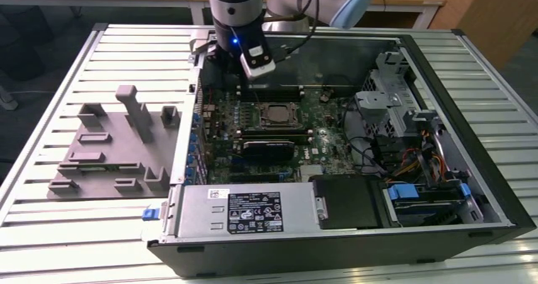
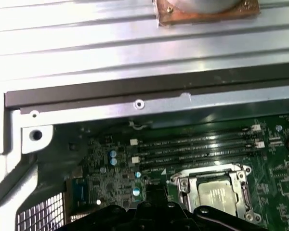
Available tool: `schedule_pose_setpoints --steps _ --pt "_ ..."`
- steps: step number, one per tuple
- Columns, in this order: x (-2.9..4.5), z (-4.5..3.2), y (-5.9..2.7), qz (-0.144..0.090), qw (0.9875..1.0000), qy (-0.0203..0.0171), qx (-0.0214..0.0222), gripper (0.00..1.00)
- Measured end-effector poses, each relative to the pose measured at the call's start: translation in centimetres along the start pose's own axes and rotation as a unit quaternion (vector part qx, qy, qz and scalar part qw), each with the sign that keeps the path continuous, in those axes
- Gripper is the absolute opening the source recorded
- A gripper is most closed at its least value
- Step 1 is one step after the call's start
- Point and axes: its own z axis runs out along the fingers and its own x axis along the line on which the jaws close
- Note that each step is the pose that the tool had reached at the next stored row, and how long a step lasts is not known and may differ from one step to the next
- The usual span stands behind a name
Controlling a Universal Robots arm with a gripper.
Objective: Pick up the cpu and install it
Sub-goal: 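Install the first cpu locking lever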
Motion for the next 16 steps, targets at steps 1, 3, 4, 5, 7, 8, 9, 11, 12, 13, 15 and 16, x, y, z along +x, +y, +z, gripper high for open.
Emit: schedule_pose_setpoints --steps 1,3,4,5,7,8,9,11,12,13,15,16 --pt "0.01 0.0 0.0 0.0 1.0 0.0009 -0.0062 0.11" --pt "0.02 0.0 -0.01 0.001 0.9999 0.0017 -0.0123 0.11" --pt "0.02 0.01 0.0 0.001 0.9999 0.0018 -0.0128 0.11" --pt "0.02 0.08 -0.02 0.001 0.9999 0.0017 -0.0131 0.11" --pt "-0.01 0.19 -0.04 0.001 0.9999 0.0019 -0.013 0.11" --pt "-0.05 0.26 -0.05 0.001 0.9999 0.0018 -0.013 0.11" --pt "-0.09 0.32 -0.06 0.001 0.9999 0.0019 -0.013 0.11" --pt "-0.21 0.39 -0.05 0.001 0.9999 0.0018 -0.013 0.11" --pt "-0.3 0.42 -0.04 0.001 0.9999 0.0018 -0.013 0.11" --pt "-0.42 0.43 -0.03 0.001 0.9999 0.0019 -0.0129 0.11" --pt "-0.74 0.48 0.02 0.001 0.9999 0.0019 -0.013 0.11" --pt "-0.91 0.5 0.04 0.001 0.9999 0.0018 -0.013 0.11"
